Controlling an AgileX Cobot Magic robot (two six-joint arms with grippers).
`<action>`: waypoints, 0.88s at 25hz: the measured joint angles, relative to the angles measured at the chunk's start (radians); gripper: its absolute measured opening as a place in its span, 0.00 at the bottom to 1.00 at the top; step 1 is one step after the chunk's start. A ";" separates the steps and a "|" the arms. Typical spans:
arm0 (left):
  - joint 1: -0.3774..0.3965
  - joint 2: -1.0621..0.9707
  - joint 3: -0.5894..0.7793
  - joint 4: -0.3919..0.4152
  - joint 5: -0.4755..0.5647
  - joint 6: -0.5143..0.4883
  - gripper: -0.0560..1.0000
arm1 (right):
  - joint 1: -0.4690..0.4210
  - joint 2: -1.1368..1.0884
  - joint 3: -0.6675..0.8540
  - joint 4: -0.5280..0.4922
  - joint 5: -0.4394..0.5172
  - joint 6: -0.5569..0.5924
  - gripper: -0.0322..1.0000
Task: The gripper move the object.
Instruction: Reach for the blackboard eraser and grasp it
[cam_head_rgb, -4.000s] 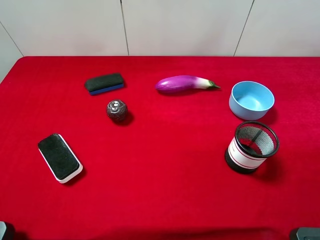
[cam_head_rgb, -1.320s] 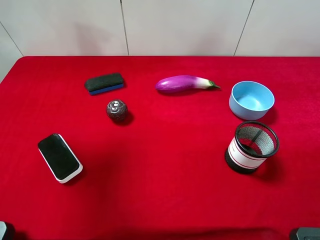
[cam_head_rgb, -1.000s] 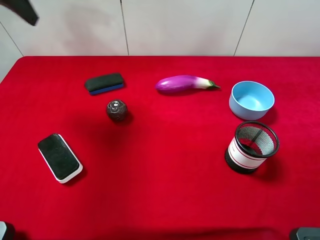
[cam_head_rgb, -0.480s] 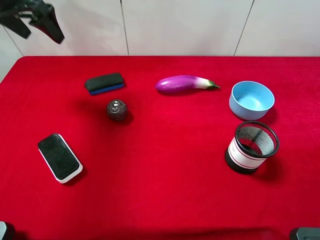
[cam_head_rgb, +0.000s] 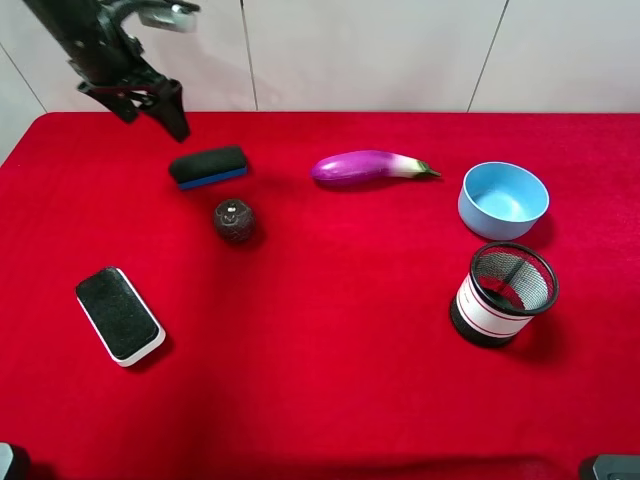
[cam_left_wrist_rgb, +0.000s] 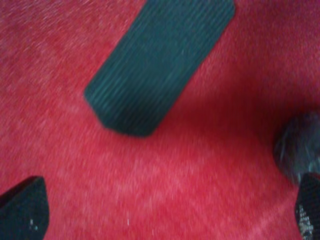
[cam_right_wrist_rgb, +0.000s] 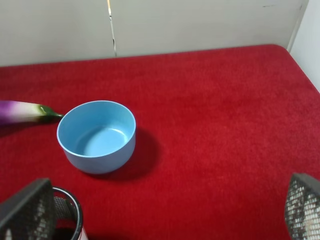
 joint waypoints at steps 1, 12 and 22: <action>-0.005 0.020 -0.017 0.000 -0.001 0.004 0.98 | 0.000 0.000 0.000 0.000 0.000 0.000 0.70; -0.017 0.152 -0.143 0.001 0.006 0.115 0.97 | 0.000 0.000 0.000 0.000 0.000 0.000 0.70; -0.017 0.183 -0.151 0.001 0.005 0.197 0.97 | 0.000 0.000 0.000 0.000 0.000 0.000 0.70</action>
